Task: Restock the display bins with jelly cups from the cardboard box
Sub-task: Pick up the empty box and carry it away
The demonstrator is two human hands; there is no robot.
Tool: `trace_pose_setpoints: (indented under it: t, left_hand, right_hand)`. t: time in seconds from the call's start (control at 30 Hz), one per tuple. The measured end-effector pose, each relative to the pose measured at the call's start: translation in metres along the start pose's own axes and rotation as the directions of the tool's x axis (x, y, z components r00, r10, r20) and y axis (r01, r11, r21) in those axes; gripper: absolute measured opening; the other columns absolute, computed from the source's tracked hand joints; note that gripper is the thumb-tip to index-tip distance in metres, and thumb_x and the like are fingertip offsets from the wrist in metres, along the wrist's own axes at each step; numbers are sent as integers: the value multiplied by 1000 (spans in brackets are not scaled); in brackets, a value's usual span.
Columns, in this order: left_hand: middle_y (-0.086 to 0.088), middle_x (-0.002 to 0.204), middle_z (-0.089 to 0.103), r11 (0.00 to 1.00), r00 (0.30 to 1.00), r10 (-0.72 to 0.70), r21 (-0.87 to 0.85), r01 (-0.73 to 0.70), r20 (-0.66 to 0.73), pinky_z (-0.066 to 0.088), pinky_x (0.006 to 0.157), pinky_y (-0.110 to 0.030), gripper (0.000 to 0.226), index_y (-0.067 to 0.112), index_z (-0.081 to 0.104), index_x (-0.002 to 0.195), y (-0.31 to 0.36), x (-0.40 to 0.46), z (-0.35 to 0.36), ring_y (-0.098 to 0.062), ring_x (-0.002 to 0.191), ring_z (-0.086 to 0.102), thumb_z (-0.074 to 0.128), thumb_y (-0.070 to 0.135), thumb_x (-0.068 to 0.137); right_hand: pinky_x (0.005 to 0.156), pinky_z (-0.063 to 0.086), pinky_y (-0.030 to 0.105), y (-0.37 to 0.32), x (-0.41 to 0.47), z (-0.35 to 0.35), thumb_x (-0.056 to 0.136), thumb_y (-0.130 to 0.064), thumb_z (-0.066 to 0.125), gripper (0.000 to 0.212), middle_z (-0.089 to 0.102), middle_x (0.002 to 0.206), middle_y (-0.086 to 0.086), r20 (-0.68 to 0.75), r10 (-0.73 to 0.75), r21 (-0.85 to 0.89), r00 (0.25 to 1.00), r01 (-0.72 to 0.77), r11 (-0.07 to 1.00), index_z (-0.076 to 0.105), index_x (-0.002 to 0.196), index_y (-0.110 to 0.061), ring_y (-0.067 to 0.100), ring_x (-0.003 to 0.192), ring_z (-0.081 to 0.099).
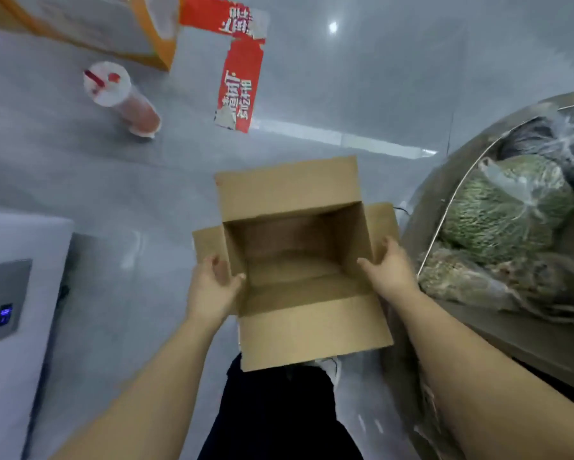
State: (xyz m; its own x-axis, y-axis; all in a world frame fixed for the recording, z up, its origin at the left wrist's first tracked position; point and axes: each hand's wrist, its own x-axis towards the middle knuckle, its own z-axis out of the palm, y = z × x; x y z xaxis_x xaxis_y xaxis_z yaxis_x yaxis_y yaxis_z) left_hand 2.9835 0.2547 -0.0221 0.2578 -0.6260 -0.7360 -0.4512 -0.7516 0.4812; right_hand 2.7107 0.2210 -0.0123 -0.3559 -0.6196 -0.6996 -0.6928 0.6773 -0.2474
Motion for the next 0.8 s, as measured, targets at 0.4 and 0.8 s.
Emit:
trace_pose_setpoints:
  t: [0.4,0.8]
  left_hand:
    - [-4,115,64,984,983,69,-153,-95,-171,49,90,-39,47,26,48,130,22,22,-14,-27,104,60,41,5,88]
    - [12,104,66,882,924,334,-284,-376,-188,46,81,-15,54,24,54,125,282,-138,-245,5,88,60,47,-6,80]
  right_hand:
    - [79,48,39,-22,8,1,93,-15,47,22,67,105,17,-132,-102,80,986,114,990,58,112,-11,38,98,60]
    - [82,50,47,-196,-182,-259,91,-25,49,18,69,95,11,-340,-158,294,927,264,919,61,103,-20,35,92,62]
